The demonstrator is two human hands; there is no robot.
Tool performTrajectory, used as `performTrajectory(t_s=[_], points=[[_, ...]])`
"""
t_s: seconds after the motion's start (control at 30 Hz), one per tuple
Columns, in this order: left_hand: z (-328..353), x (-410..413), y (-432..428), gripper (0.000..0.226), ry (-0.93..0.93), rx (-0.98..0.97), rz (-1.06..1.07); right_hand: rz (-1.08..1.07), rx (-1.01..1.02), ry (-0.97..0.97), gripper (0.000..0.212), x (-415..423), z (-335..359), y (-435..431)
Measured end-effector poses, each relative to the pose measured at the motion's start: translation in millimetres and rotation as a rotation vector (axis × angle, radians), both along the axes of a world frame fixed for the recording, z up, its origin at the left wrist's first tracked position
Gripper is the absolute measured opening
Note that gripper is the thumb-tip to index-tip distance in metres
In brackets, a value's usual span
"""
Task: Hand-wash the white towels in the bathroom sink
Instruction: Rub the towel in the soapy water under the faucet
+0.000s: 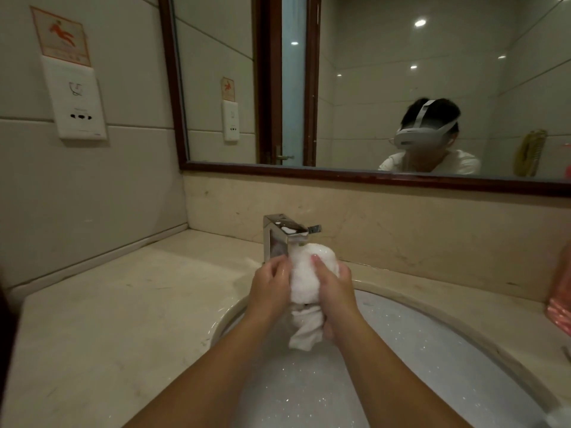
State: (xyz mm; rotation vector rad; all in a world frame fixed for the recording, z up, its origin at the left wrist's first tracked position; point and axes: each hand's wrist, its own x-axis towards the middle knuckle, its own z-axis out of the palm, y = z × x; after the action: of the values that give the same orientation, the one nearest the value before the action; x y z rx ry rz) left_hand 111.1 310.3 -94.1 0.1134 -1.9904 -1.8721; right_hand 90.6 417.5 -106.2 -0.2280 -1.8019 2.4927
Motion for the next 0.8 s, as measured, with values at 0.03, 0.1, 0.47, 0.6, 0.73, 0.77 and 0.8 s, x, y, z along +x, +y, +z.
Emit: performTrajectory(t_s=[0.03,0.1,0.47,0.6,0.73,0.77,0.8], points=[[0,0,-1,0.027,0.000,0.011,-0.010,0.008,-0.046,-0.016,0.078,-1,0,2],[-2,-5,-1,0.024,-0.002,0.009,-0.010,0.025,-0.138,-0.009,0.055,-2,0,5],[-5,-4,8,0.066,-0.064,0.262,-0.198,0.134,-0.188,0.045,0.050,-3,1,2],[-6,-5,0,0.051,-0.237,0.298,-0.255,0.075,-0.089,0.039,0.061,0,4,-5],[-5,-15,1,0.041,-0.192,0.230,-0.132,0.016,-0.035,0.018,0.053,-1,8,-1],[-4,-16,2,0.040,-0.180,0.198,-0.113,0.012,0.008,0.017,0.049,-2,7,0],[-4,-15,3,0.039,-0.167,0.158,-0.095,0.013,0.071,0.024,0.046,-2,5,1]])
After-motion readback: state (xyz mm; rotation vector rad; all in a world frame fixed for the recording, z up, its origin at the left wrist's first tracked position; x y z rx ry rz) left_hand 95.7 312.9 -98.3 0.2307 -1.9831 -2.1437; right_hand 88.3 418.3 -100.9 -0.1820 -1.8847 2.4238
